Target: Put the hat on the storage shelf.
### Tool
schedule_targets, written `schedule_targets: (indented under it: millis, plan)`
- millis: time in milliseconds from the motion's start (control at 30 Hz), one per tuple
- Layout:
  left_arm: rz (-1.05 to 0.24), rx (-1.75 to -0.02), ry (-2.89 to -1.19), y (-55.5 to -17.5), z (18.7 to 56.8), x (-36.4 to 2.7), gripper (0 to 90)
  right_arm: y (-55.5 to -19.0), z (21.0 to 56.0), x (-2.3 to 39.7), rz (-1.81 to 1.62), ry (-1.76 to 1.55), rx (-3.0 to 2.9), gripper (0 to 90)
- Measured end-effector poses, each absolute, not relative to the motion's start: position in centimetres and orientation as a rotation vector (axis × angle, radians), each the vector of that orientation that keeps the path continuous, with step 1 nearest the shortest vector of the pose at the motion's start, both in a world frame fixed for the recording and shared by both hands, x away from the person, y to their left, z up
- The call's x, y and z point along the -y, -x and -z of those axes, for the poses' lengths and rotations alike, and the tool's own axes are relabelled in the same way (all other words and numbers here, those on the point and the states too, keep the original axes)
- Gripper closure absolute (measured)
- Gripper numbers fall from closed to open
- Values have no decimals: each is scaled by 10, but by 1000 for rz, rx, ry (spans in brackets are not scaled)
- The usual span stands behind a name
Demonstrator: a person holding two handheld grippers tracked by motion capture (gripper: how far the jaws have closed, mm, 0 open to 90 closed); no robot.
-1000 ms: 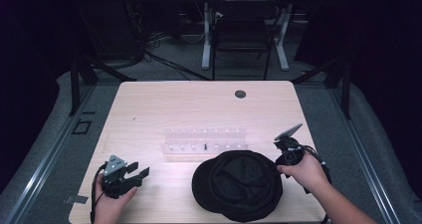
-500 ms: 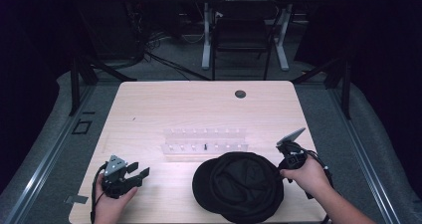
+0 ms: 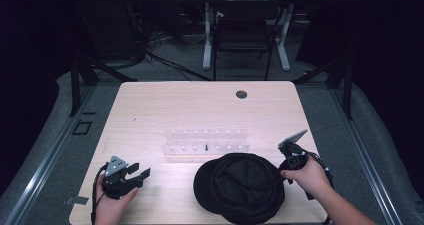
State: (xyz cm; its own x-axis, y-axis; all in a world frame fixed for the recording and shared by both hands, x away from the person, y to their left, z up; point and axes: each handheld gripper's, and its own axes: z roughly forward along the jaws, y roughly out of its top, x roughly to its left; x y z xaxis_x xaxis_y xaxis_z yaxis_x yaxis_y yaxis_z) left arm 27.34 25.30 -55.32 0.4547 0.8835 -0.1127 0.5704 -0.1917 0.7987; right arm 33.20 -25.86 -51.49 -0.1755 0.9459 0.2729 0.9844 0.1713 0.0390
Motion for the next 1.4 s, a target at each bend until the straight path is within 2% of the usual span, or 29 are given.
schedule_targets:
  millis: [467,733,1400]
  plan:
    - [-480,-1224,-1882,-274,554,-252,486,-334,518,262,319,1863,2241,829]
    - [-479,-1225,-1886,-274,553,-253,487,-332,516,262,327,1862,2223,867]
    - [-482,-1227,-1877,-274,553,-253,480,-325,471,261,522,1829,2179,879]
